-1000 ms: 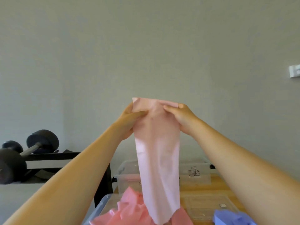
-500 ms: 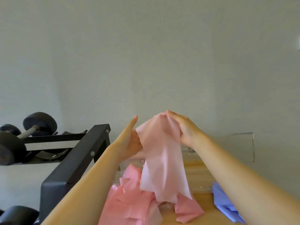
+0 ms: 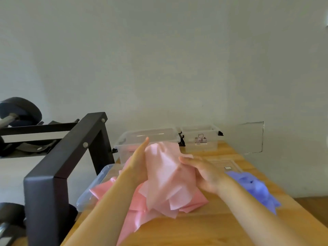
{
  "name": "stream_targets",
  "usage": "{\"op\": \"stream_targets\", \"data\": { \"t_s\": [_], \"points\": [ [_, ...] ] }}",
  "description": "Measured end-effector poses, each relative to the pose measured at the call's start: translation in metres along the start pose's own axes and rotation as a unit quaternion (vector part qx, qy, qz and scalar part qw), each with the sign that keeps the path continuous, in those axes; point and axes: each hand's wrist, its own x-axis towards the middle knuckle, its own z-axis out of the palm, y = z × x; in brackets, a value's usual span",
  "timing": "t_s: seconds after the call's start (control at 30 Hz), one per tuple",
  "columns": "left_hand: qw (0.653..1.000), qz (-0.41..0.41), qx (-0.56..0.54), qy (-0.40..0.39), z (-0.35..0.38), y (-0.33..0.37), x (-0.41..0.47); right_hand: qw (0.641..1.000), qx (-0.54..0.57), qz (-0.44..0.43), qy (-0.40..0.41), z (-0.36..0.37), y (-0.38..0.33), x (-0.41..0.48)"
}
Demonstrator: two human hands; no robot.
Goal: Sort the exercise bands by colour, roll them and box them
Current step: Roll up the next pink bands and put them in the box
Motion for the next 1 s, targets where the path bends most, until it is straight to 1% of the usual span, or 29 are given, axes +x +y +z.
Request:
{"op": "stream_targets", "data": {
  "t_s": [0.07,0.1,0.13,0.17,0.23,0.33,0.37,0.43,0.53,0.57,0.63,0.67,0.77,0.83,0.93,1.0],
  "points": [
    [0.998,0.032,0.042,0.034,0.003,-0.005,-0.001,0.999,-0.010,0.044,0.003,-0.007,0.019,-0.002],
    [0.998,0.036,0.035,0.034,0.006,-0.009,-0.006,0.997,-0.009,0.068,0.017,-0.013,0.032,0.000],
    [0.999,0.033,0.012,0.007,0.009,-0.015,-0.008,0.995,-0.004,0.095,0.036,-0.015,0.040,-0.001],
    [0.999,0.029,-0.002,-0.020,0.013,-0.020,-0.014,0.994,0.009,0.099,0.044,-0.020,0.049,0.001],
    [0.999,0.021,-0.001,-0.039,0.017,-0.032,-0.023,0.995,0.026,0.090,0.042,-0.025,0.060,0.002],
    [0.999,0.018,0.035,-0.019,0.011,-0.045,-0.029,0.995,0.053,0.067,0.055,-0.028,0.061,0.003],
    [0.999,0.018,0.051,-0.003,0.010,-0.050,-0.031,0.996,0.049,0.058,0.052,-0.028,0.060,0.003],
    [0.995,0.021,0.092,0.024,0.003,-0.060,-0.037,0.996,0.017,0.068,0.053,-0.026,0.058,0.004],
    [0.993,0.026,0.115,0.022,-0.005,-0.078,-0.046,0.988,-0.041,0.096,0.111,-0.019,0.056,0.005],
    [0.992,0.028,0.123,0.026,-0.007,-0.081,-0.052,0.985,-0.046,0.089,0.139,-0.018,0.058,0.006],
    [0.988,0.046,0.139,0.044,-0.012,-0.085,-0.062,0.981,-0.014,0.058,0.183,-0.020,0.062,0.006],
    [0.988,0.054,0.137,0.050,-0.014,-0.088,-0.067,0.980,0.013,0.049,0.192,-0.020,0.064,0.004],
    [0.993,0.059,0.078,0.064,-0.029,-0.100,-0.077,0.981,0.089,0.031,0.168,-0.017,0.066,-0.010],
    [0.998,0.020,0.019,0.056,-0.033,-0.110,-0.083,0.983,0.114,0.033,0.137,-0.011,0.068,-0.022],
    [0.997,-0.054,-0.057,0.010,-0.035,-0.120,-0.087,0.988,0.107,0.038,0.101,0.000,0.073,-0.044],
    [0.994,-0.063,-0.087,-0.028,-0.037,-0.124,-0.086,0.993,0.075,0.043,0.084,0.002,0.080,-0.055]
  ]
}}
